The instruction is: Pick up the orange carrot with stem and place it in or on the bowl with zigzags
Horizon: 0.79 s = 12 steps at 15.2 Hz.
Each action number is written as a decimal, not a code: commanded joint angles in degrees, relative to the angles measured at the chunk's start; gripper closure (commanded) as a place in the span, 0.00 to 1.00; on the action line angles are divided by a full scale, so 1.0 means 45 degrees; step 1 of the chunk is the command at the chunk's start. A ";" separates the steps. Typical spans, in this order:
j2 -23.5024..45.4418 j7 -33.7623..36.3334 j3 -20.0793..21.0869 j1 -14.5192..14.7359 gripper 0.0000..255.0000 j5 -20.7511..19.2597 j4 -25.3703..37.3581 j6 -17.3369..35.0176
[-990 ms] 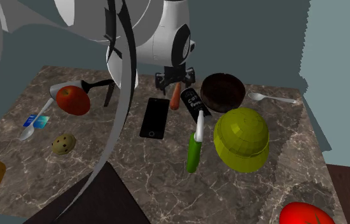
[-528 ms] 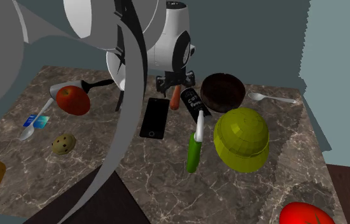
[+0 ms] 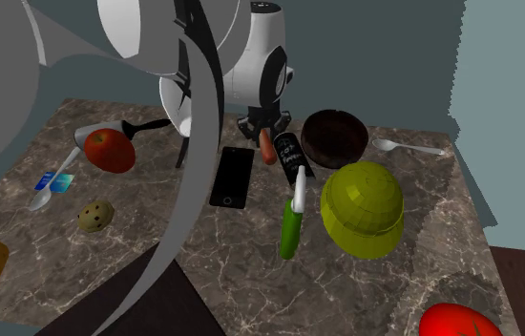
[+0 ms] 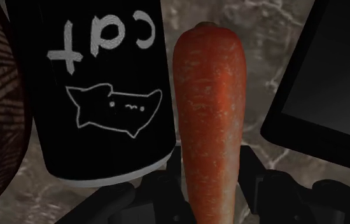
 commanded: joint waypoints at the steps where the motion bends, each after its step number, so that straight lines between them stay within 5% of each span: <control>1: 0.0055 -0.0010 -0.0011 -0.0011 1.00 0.0000 0.0004 -0.0013; 12: -0.0926 -0.0045 0.0116 -0.0063 1.00 0.0114 -0.0370 -0.0622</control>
